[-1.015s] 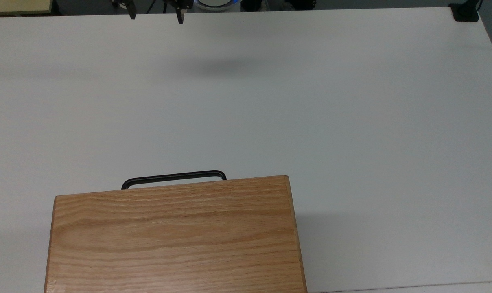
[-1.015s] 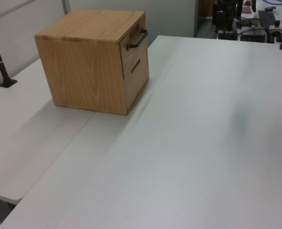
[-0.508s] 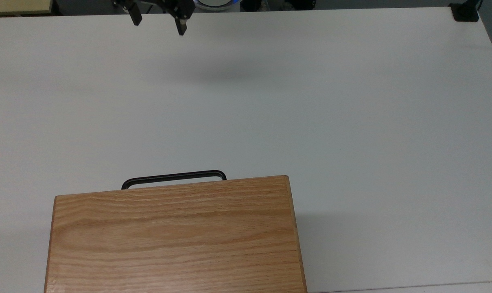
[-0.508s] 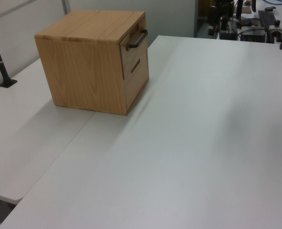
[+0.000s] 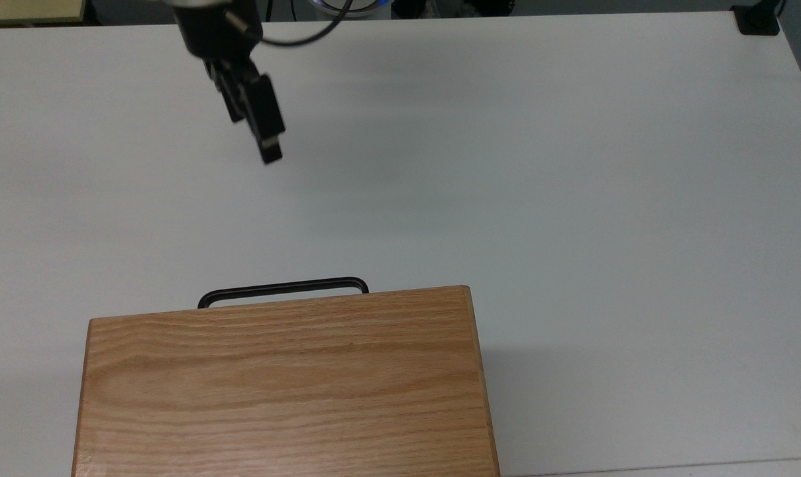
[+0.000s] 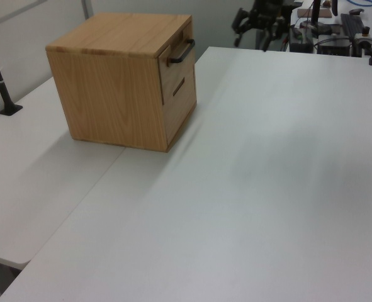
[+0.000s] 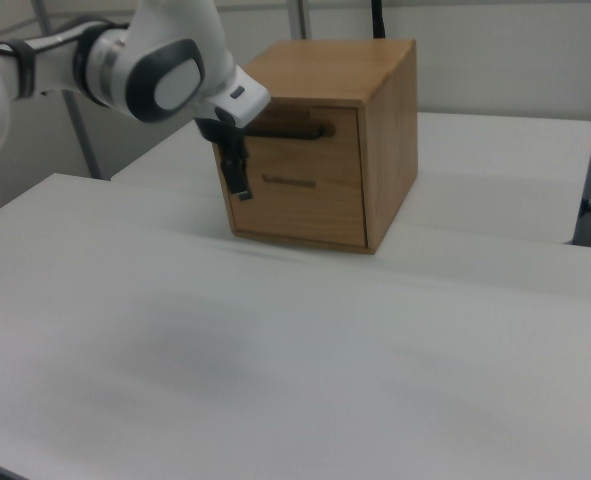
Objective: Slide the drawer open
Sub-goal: 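Move the gripper down to the black handle of the upper drawer, then close the gripper on the black drawer handle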
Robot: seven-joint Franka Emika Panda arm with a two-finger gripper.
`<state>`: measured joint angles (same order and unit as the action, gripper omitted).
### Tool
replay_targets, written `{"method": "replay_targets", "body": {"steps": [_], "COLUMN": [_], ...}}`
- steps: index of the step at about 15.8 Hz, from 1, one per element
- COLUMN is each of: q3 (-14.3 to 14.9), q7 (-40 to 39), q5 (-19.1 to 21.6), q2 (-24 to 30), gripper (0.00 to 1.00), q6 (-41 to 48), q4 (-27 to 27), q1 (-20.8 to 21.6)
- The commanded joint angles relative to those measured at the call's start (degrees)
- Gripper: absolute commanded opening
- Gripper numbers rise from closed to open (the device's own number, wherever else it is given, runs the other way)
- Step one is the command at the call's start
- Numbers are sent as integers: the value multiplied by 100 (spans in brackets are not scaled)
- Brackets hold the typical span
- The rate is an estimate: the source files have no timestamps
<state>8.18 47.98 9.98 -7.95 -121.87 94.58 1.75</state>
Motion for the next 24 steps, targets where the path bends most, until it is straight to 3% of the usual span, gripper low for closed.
{"method": "replay_targets", "body": {"steps": [1, 6, 12, 15, 19, 22, 24], "q3": [-9, -9, -9, 52, 184, 193, 210], "q7": [1430, 1961, 2119, 2198, 2216, 2172, 2145], "q5": [266, 724, 681, 680, 645, 575, 540], "q2": [-680, -953, -1199, -1532, -1814, -1876, -1842], "gripper": [100, 100, 93, 90, 73, 43, 30], "q6": [-1194, -2542, -3210, -3290, -3325, -3325, -3317], "q4": [-362, -362, -397, -800, -1029, -1056, -1056], "q1": [97, 255, 466, 528, 563, 589, 589]}}
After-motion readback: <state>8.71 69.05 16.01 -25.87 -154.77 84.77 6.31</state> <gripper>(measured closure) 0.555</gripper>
